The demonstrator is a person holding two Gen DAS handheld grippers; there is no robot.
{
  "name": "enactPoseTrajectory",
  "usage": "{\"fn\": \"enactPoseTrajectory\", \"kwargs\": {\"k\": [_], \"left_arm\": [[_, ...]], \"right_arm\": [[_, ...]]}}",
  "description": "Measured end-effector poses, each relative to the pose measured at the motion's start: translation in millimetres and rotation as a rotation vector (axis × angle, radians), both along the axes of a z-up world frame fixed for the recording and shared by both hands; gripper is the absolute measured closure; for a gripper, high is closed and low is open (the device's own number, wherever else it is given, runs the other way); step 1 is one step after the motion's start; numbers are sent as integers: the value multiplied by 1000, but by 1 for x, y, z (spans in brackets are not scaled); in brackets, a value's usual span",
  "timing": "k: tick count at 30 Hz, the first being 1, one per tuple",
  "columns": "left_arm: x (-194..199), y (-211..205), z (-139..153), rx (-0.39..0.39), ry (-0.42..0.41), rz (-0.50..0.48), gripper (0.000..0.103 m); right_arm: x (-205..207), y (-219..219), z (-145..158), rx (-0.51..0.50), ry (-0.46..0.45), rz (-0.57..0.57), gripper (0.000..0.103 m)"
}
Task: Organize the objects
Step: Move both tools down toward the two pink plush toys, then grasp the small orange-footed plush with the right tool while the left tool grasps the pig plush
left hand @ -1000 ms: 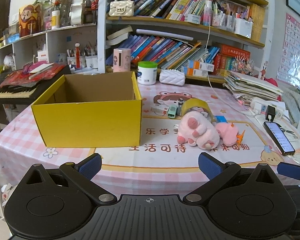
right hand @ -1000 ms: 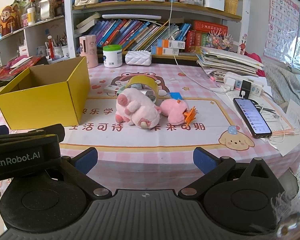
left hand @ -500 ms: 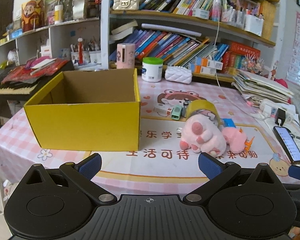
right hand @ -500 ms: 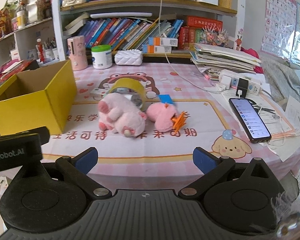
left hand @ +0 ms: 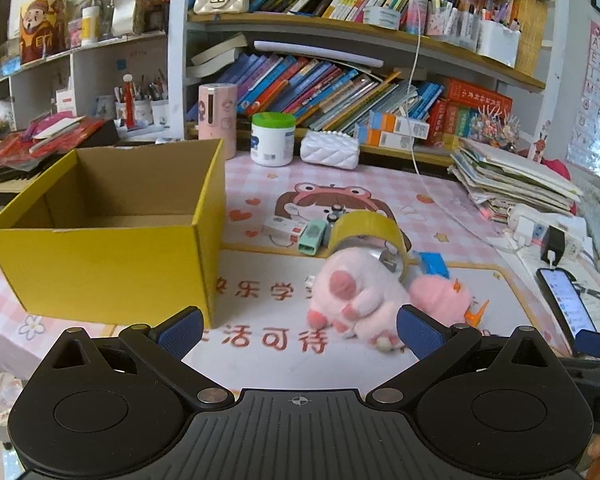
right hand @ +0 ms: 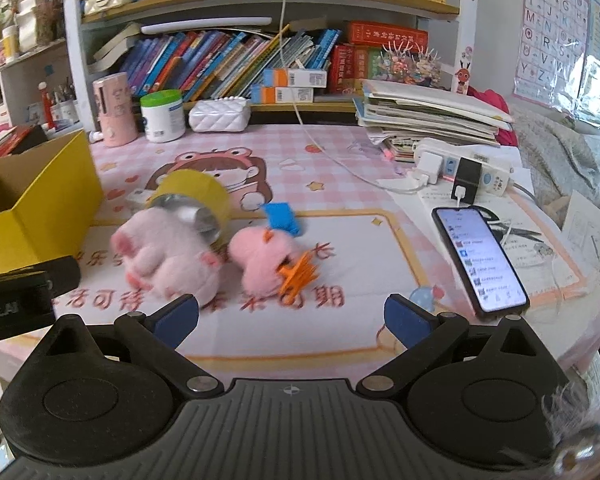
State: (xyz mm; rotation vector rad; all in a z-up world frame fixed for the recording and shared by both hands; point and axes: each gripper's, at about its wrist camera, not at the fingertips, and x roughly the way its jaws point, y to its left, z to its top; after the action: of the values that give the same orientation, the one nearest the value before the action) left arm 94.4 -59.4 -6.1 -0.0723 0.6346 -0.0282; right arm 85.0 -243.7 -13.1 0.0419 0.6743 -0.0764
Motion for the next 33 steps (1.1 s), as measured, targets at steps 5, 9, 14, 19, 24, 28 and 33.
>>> {"fn": "enactPoseTrajectory", "kwargs": {"k": [5, 9, 14, 19, 24, 28, 33], "left_arm": [[15, -14, -2, 15, 14, 31, 0], [22, -24, -5, 19, 16, 55, 0], [30, -36, -11, 31, 34, 69, 0], [36, -41, -12, 38, 47, 92, 0], [42, -36, -12, 45, 52, 152, 0], [45, -29, -12, 41, 57, 208, 0], [46, -26, -15, 38, 69, 233, 0]], "right_arm": [[24, -24, -1, 13, -5, -1, 2], [40, -39, -4, 19, 5, 12, 2], [59, -49, -11, 27, 30, 50, 2], [76, -54, -17, 39, 54, 91, 5], [97, -46, -28, 45, 117, 168, 16], [114, -37, -38, 33, 167, 217, 19], [134, -27, -55, 10, 231, 267, 26]]}}
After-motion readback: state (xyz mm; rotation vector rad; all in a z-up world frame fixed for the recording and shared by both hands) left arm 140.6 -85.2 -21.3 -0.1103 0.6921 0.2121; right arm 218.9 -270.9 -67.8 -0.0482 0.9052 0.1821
